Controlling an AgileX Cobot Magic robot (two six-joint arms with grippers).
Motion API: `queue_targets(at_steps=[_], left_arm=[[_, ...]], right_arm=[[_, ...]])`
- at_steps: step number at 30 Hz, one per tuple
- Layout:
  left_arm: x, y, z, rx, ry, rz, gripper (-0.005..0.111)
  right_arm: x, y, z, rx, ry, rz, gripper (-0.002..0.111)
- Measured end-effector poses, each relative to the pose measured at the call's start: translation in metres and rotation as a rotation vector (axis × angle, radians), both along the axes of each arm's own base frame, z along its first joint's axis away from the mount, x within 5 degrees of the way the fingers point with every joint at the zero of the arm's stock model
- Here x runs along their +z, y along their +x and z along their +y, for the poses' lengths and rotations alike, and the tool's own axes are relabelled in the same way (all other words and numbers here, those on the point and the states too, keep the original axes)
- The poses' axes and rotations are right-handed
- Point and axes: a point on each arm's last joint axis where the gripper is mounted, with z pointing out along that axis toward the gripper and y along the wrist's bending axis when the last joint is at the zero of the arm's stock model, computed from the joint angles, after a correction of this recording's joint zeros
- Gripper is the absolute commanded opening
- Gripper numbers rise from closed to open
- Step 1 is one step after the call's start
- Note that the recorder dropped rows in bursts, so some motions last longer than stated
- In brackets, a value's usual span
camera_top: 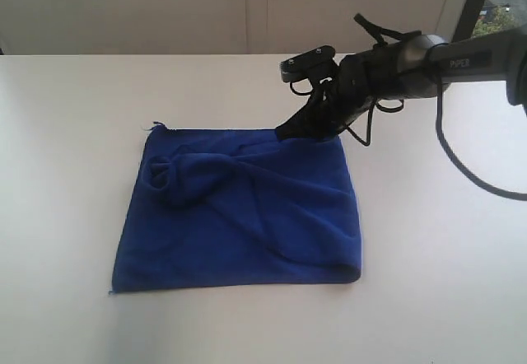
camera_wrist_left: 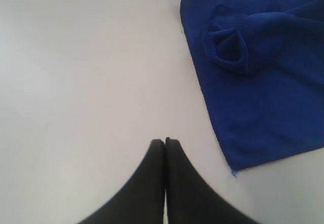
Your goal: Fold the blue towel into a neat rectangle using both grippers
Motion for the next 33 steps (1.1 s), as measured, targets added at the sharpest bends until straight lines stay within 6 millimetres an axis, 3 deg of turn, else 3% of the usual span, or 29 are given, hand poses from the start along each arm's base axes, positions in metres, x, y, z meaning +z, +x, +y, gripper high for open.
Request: queue_targets(at_steps=[13, 20, 26, 33], left_arm=[[0.000, 0.000, 0.000, 0.000, 0.000, 0.000, 0.000], [0.000, 0.000, 0.000, 0.000, 0.000, 0.000, 0.000], [0.000, 0.000, 0.000, 0.000, 0.000, 0.000, 0.000], [0.000, 0.000, 0.000, 0.000, 0.000, 0.000, 0.000]], right_arm=[[-0.012, 0.013, -0.051, -0.115, -0.022, 0.067, 0.000], [-0.010, 0.010, -0.062, -0.147, -0.040, 0.133, 0.000], [-0.006, -0.001, -0.076, -0.204, -0.146, 0.252, 0.000], [-0.006, -0.032, -0.091, -0.237, -0.246, 0.330, 0.000]])
